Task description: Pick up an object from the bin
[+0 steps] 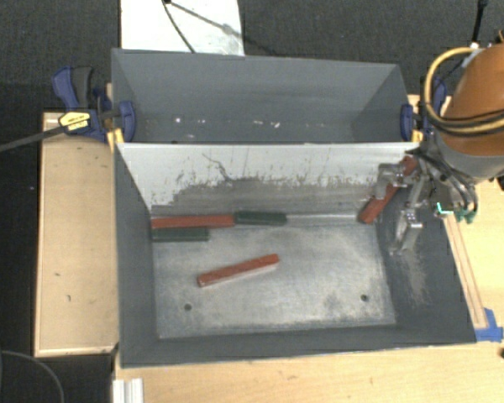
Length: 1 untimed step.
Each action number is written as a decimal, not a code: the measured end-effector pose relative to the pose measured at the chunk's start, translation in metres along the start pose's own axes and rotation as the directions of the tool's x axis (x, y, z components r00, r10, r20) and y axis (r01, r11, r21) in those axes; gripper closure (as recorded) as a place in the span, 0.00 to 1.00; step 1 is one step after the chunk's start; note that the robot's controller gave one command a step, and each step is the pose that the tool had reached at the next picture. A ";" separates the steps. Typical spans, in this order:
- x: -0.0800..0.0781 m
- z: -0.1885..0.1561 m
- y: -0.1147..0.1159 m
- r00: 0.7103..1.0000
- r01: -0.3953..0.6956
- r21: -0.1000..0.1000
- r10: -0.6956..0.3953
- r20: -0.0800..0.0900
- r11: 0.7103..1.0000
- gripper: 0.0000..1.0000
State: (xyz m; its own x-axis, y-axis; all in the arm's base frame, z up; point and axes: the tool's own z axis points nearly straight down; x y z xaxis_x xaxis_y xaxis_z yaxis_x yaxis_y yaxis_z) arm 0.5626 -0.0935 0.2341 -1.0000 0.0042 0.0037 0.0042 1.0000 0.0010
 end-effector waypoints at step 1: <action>-0.007 0.128 0.036 0.990 0.139 -0.001 -0.139 -0.001 0.990 0.00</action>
Offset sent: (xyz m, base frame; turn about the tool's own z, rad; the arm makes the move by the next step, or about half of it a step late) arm 0.0077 0.0350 -0.1249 -0.1411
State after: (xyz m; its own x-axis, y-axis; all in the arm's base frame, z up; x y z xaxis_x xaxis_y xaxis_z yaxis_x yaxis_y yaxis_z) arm 0.5691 -0.0570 0.1056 -0.9908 -0.1353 0.0042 -0.1353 0.9908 0.0027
